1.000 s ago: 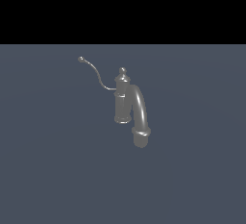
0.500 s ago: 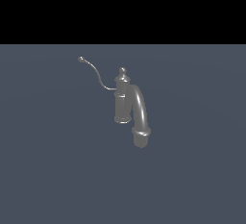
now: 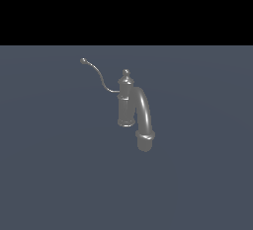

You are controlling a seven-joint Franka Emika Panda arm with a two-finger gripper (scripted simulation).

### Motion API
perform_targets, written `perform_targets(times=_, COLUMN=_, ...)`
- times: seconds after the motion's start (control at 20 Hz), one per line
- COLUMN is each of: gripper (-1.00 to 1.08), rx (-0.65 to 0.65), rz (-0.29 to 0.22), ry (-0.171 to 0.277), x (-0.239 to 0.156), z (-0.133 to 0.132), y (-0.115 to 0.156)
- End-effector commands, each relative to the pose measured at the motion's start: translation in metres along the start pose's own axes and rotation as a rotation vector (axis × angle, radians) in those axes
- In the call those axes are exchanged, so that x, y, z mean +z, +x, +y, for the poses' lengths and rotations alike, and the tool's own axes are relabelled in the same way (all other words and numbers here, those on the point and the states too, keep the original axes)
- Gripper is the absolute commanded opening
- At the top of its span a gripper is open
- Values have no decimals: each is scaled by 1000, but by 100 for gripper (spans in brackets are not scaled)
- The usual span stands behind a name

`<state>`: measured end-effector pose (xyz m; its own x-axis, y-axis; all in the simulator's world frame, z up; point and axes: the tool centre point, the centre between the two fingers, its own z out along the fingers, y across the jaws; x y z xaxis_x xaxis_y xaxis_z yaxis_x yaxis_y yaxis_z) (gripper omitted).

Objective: Turn on the faucet by rotating a designated handle.

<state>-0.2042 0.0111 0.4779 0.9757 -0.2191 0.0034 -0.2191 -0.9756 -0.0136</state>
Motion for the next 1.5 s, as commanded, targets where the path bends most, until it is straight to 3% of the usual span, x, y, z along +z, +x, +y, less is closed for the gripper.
perform_targets(times=0.0, gripper=-100, rx=49, rz=0, ry=-2, x=4, z=-5, y=11)
perform_targets(times=1.45, gripper=-100, rx=676, rz=8, ry=-19, x=100, z=-84, y=145)
